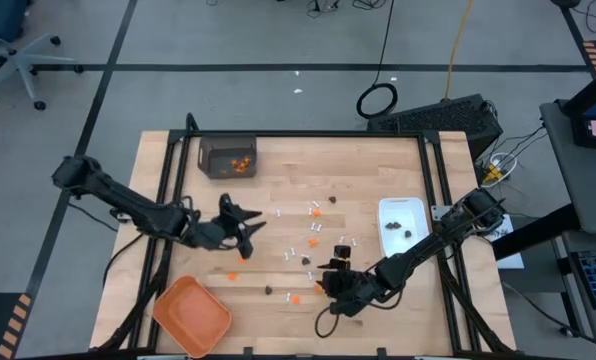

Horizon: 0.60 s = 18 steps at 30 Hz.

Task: Sort Halloween decoration
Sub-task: Put the black skull toy into the white bin

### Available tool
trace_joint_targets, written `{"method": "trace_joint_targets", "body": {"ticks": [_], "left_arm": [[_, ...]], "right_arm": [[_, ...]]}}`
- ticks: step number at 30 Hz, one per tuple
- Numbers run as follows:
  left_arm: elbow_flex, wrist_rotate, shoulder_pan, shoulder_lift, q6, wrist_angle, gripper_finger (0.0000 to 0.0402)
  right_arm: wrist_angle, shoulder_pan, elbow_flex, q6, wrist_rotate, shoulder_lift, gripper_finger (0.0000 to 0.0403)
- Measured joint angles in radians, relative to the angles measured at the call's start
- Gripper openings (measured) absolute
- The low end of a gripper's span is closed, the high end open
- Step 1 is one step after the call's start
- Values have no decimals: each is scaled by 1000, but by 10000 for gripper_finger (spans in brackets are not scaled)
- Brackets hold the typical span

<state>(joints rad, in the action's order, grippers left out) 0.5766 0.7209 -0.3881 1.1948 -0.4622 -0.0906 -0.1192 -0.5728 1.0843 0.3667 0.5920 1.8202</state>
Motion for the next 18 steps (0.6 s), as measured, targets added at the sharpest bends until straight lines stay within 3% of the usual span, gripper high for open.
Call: {"method": "trace_joint_targets", "body": {"ticks": [5, 12, 18], "left_arm": [[0, 14, -27, 136, -2, -100, 138], [-1, 14, -33, 269, -2, -264, 138], [-1, 13, -34, 308, -3, -292, 138]], "right_arm": [[-4, 41, 0, 31, -123, 0, 169], [-87, 87, 0, 50, -140, 0, 169], [-91, 152, 0, 9, -134, 0, 169]]}}
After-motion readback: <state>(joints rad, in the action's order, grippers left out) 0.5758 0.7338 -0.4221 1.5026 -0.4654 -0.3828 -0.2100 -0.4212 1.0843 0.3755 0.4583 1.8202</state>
